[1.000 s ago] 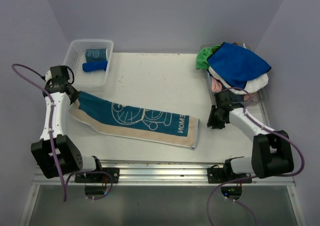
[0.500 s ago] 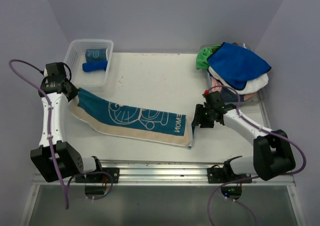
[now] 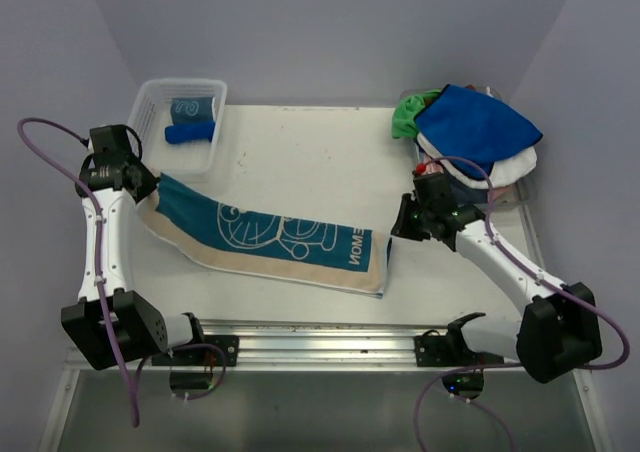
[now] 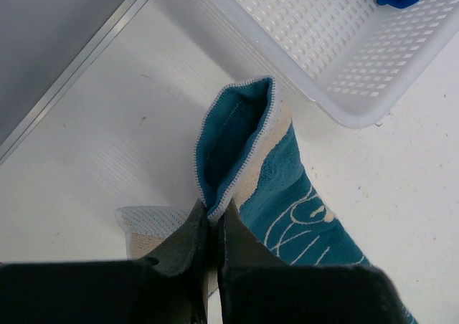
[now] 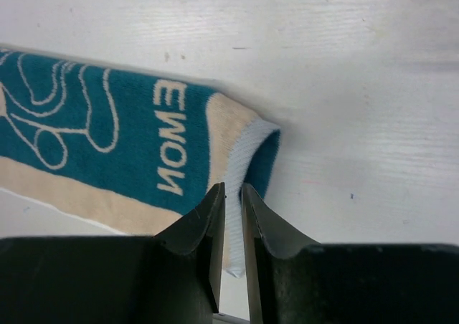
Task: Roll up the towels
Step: Fold the towel
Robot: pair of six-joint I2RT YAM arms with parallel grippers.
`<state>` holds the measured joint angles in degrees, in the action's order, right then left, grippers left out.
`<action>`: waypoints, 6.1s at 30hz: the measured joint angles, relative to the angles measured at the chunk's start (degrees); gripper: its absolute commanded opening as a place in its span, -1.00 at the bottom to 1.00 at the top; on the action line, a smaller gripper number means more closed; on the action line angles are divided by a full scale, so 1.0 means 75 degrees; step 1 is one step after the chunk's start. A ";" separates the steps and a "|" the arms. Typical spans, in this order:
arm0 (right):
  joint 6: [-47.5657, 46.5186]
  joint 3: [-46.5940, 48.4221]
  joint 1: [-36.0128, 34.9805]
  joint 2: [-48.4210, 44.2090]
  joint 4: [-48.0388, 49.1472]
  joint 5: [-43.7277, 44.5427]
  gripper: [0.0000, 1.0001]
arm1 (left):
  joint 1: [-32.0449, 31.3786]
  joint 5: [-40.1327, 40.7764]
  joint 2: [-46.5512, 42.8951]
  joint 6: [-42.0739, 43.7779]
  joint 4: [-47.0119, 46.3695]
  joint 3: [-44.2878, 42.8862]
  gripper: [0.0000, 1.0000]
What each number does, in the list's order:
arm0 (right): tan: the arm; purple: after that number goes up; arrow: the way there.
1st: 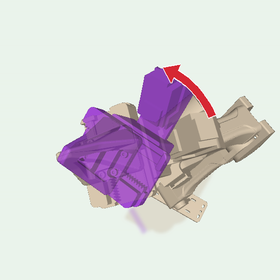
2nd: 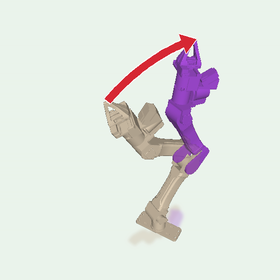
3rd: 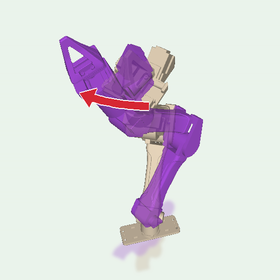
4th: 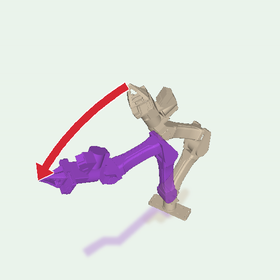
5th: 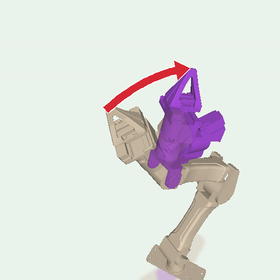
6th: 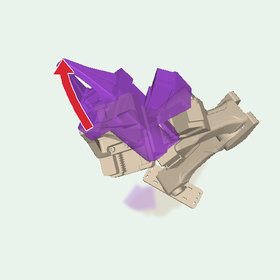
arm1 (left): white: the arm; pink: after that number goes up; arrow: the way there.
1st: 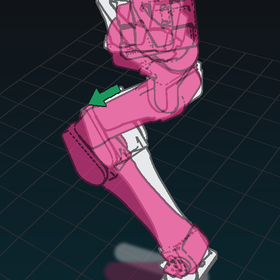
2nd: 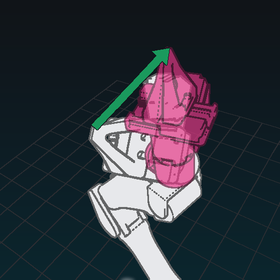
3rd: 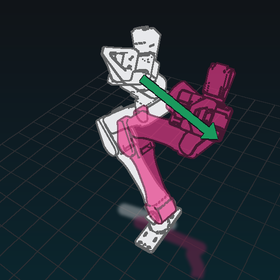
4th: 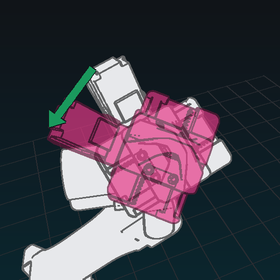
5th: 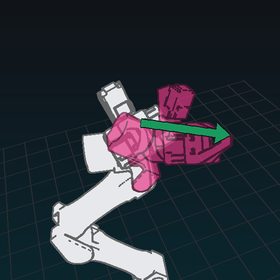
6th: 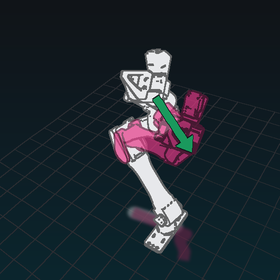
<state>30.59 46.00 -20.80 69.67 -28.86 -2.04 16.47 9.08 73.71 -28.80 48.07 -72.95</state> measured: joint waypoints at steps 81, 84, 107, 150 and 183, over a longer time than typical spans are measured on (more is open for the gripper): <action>0.0259 0.0399 -0.0804 0.2407 0.0644 0.0536 0.16 | -0.7414 -0.0641 0.3296 -0.2914 -0.1495 -0.1134 -1.00; 0.0335 0.0289 -0.0804 0.2384 0.0653 0.0545 0.09 | -0.7414 -0.0627 0.3276 -0.2940 -0.1486 -0.1134 -1.00; 0.0726 0.0166 -0.0764 0.2821 0.1297 0.0251 -1.00 | -0.7889 -0.0831 0.3276 -0.3092 -0.1600 -0.1274 -1.00; 0.0726 0.0358 -0.0772 0.3013 0.1306 0.0271 -1.00 | -0.8148 -0.2247 0.5082 -0.3722 -0.2288 -0.2433 -1.00; -0.0090 0.1052 -0.0326 0.0968 -0.0804 0.1285 -0.31 | -0.6304 -0.2192 0.2008 -0.3182 -0.2454 0.0542 0.31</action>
<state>29.91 53.89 -23.24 76.93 -34.89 7.60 -30.81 -7.35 88.77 -52.66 29.67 -68.88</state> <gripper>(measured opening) 0.358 0.663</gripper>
